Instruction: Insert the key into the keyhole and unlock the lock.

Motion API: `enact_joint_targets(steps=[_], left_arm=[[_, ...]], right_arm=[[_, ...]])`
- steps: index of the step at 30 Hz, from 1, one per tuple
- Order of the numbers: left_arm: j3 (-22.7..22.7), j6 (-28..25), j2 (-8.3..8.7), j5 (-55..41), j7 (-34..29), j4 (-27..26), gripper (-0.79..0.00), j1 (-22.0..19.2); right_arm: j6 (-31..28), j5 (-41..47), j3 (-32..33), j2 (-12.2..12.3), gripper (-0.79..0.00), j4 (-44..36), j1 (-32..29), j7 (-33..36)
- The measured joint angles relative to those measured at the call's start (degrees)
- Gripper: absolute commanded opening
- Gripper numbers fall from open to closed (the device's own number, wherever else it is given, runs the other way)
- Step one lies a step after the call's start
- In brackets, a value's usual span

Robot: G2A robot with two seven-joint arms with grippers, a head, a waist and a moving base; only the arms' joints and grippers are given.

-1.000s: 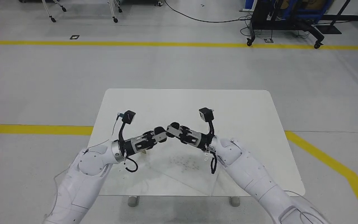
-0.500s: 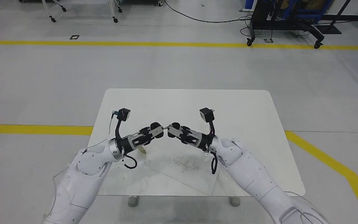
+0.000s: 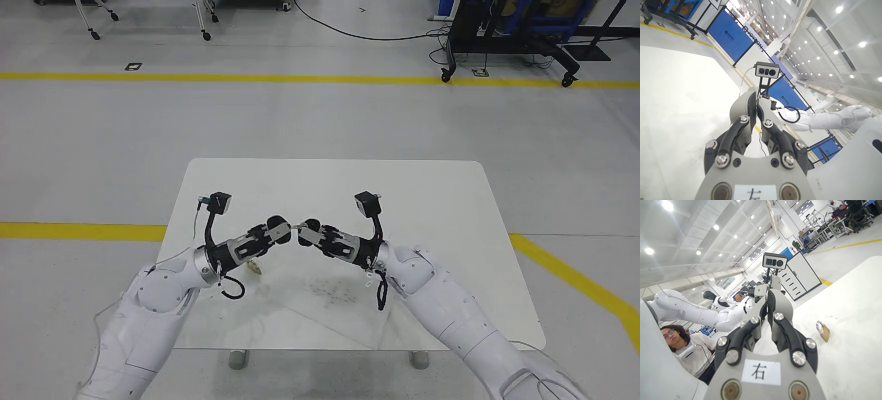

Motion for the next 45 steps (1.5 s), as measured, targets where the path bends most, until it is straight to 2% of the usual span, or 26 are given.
enact_joint_targets(steps=[5, 9, 11, 13, 14, 16, 18, 21, 24, 31, 35, 45], left_arm=[[-0.08, 0.15, 0.02, -1.29, 0.51, 0.07, -0.785, 0.08], [0.13, 0.81, 0.17, -3.38, -1.82, 0.04, -0.785, -0.01], [0.19, 1.15, 0.31, -2.92, -3.39, 0.04, -0.785, -0.13], [0.16, 1.38, 0.46, -1.62, -4.42, 0.06, -0.785, -0.24], [0.19, 1.47, 0.49, -1.27, -4.56, 0.05, -0.785, -0.23], [0.41, 1.72, 0.54, -1.01, -4.91, -0.06, -0.785, -0.15], [0.75, 1.91, 0.60, -0.72, -5.79, -0.17, -0.785, -0.17], [1.29, 1.95, 0.67, -0.38, -6.91, -0.28, -0.785, -0.28], [1.63, 1.88, 0.73, -0.25, -7.59, -0.25, -0.785, -0.43], [1.86, 1.94, 0.88, -0.14, -7.53, -0.17, -0.785, -0.53], [2.02, 1.99, 0.97, 0.01, -7.73, -0.20, -0.785, -0.58], [2.25, 2.07, 1.18, 0.35, -7.51, -0.29, -0.785, -0.63]], right_arm=[[-0.14, 0.79, 0.44, 0.04, 0.000, 0.79, 0.05, -0.20], [-0.10, 1.81, 1.05, 0.28, 0.000, 1.42, -0.14, 0.44], [0.28, 2.27, 1.17, 0.44, -0.083, 1.46, -0.26, 1.43], [1.20, 3.26, 1.18, 0.77, -0.108, 1.58, -0.29, 3.90], [2.02, 3.91, 1.14, 0.96, -0.148, 1.66, -0.22, 5.56], [3.49, 6.29, 1.38, 1.50, -0.360, 1.42, -0.06, 9.77], [4.30, 9.37, 2.01, 2.11, -0.413, 0.89, -0.23, 13.71], [5.63, 11.92, 3.07, 2.86, -0.449, -0.01, -0.59, 17.65], [6.48, 12.67, 3.52, 3.27, -0.474, -0.91, -1.10, 19.53], [7.27, 13.30, 3.77, 3.59, -0.591, -1.80, -1.58, 20.49], [7.61, 13.21, 3.62, 3.65, -0.631, -2.11, -1.66, 20.67], [8.57, 13.74, 2.44, 3.44, -0.606, -2.05, -1.32, 21.10]])
